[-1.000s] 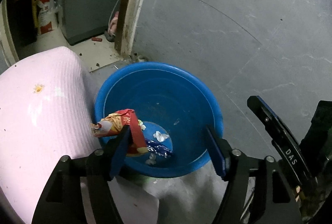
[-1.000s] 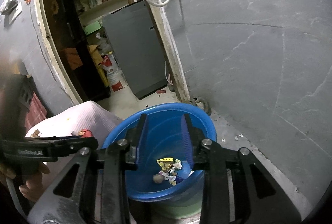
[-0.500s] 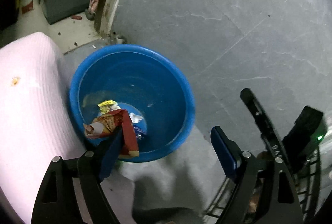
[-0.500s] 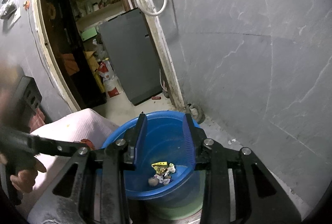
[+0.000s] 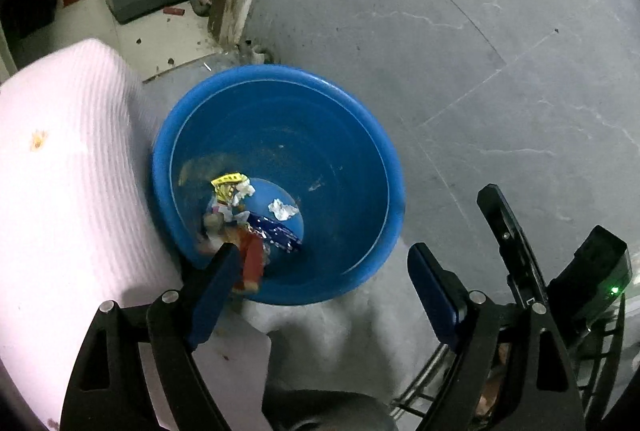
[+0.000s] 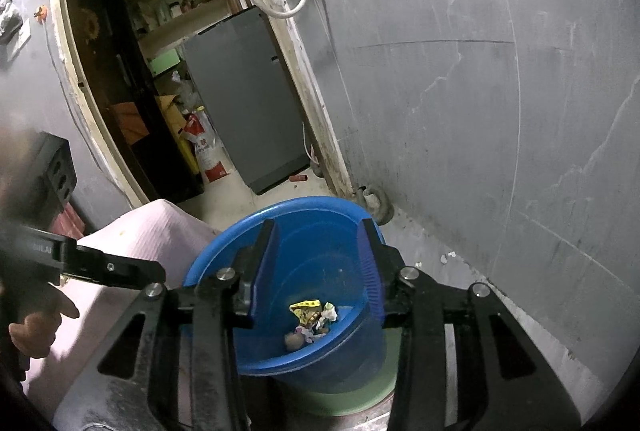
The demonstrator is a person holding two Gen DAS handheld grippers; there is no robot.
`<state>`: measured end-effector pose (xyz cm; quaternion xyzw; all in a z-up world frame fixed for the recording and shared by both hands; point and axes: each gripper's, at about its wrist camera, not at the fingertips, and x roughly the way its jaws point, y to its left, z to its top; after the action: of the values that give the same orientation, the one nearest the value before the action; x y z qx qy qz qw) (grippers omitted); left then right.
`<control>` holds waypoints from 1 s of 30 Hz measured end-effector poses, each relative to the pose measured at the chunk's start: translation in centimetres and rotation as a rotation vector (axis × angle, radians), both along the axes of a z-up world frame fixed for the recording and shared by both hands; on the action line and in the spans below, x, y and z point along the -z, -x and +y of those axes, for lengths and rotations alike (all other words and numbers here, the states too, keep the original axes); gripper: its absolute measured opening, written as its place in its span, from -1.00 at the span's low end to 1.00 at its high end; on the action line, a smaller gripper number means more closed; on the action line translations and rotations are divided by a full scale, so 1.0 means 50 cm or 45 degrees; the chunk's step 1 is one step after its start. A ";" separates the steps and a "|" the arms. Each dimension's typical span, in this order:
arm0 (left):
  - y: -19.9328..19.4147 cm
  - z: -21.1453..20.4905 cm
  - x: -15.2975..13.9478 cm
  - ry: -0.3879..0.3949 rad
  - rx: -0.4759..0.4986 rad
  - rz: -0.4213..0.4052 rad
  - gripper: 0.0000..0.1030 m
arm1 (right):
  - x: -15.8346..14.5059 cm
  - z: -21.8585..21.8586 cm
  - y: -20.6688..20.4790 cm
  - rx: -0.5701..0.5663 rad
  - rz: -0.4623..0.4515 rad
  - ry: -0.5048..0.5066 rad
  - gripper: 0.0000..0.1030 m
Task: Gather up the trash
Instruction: 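Return both open tools to the tan shell scraps on the table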
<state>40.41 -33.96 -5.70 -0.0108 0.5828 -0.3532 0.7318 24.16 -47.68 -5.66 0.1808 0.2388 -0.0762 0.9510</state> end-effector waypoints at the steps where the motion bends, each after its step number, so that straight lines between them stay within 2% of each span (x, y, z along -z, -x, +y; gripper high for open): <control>1: 0.003 -0.002 -0.001 -0.001 0.006 -0.004 0.58 | 0.000 -0.002 0.001 0.001 0.000 0.000 -0.22; 9: 0.032 0.022 -0.016 0.029 0.012 -0.054 0.58 | -0.022 0.002 0.011 0.011 -0.032 0.011 -0.21; 15: 0.062 0.076 -0.090 0.075 -0.025 -0.182 0.58 | -0.087 0.037 0.027 -0.021 -0.099 0.060 -0.18; 19: 0.091 0.133 -0.154 0.103 -0.081 -0.328 0.58 | -0.146 0.083 0.037 -0.059 -0.168 0.096 -0.08; 25: 0.151 0.264 -0.268 0.125 -0.228 -0.615 0.58 | -0.238 0.189 0.049 -0.163 -0.298 0.141 0.11; 30: 0.201 0.383 -0.331 0.115 -0.388 -0.843 0.60 | -0.282 0.289 0.054 -0.245 -0.400 0.165 0.57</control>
<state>30.37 -14.82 10.86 -0.0150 0.2899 -0.2501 0.9237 21.45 -33.23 8.45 0.1051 0.0981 0.0292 0.9892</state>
